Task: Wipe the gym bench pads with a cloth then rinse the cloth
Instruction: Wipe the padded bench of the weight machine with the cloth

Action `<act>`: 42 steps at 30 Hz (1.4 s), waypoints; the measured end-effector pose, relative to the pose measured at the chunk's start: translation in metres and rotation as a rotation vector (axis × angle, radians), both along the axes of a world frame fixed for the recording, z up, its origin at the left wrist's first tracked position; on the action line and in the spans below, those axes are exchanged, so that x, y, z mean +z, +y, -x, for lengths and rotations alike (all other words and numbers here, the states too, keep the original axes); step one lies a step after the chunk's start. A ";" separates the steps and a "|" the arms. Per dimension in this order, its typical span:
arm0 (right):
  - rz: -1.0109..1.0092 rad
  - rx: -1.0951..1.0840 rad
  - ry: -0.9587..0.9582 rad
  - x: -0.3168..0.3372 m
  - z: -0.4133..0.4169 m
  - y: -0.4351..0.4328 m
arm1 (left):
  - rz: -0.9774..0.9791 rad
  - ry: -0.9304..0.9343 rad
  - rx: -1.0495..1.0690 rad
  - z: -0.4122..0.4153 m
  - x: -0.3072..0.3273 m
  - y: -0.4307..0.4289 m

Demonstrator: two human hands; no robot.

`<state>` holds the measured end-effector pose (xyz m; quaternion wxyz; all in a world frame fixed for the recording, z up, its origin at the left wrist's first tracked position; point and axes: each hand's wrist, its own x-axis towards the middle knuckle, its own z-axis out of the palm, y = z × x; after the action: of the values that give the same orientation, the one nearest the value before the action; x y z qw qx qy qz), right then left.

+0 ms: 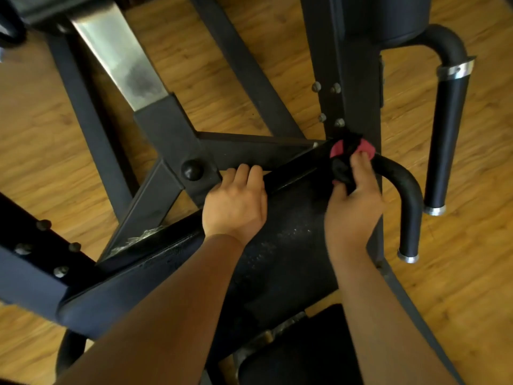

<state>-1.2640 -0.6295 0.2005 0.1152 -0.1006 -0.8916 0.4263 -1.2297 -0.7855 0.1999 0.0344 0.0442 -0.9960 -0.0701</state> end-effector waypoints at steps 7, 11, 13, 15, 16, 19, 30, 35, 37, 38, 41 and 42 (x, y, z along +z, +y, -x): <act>-0.043 0.146 0.002 -0.007 -0.056 -0.039 | 0.012 0.035 -0.009 -0.002 -0.002 0.000; -0.033 0.132 0.053 -0.006 -0.037 -0.021 | 0.018 0.090 -0.036 -0.002 -0.006 0.000; -0.053 0.097 0.093 -0.004 -0.017 -0.017 | 0.017 0.122 -0.040 -0.003 -0.009 -0.001; -0.107 0.152 0.127 -0.005 -0.022 -0.022 | -0.008 0.151 -0.041 -0.004 -0.009 -0.001; -0.123 0.194 0.136 -0.008 -0.033 -0.025 | -0.029 0.154 -0.035 -0.005 -0.008 -0.001; -0.138 0.306 0.087 -0.027 -0.084 -0.029 | -0.083 0.122 0.003 -0.006 -0.007 -0.001; -0.074 0.303 0.245 -0.021 -0.055 -0.021 | -0.264 0.077 0.046 -0.004 -0.005 -0.002; -0.185 0.353 0.298 -0.019 -0.038 -0.039 | -0.407 0.076 -0.009 -0.005 -0.001 -0.011; -0.182 0.364 0.280 -0.028 -0.058 -0.044 | -0.433 0.065 -0.036 -0.006 0.000 -0.014; -0.157 0.361 0.263 -0.032 -0.070 -0.043 | -0.435 0.062 -0.041 -0.006 0.000 -0.014; -0.121 0.378 0.227 -0.037 -0.094 -0.039 | -0.426 0.056 -0.068 -0.007 -0.002 -0.014; -0.110 0.390 0.225 -0.036 -0.095 -0.037 | -0.426 0.057 -0.080 -0.008 -0.002 -0.015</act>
<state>-1.1691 -0.6662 0.1641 0.1345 0.1285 -0.8976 0.3997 -1.2220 -0.8001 0.1975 0.0496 0.0088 -0.9582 -0.2815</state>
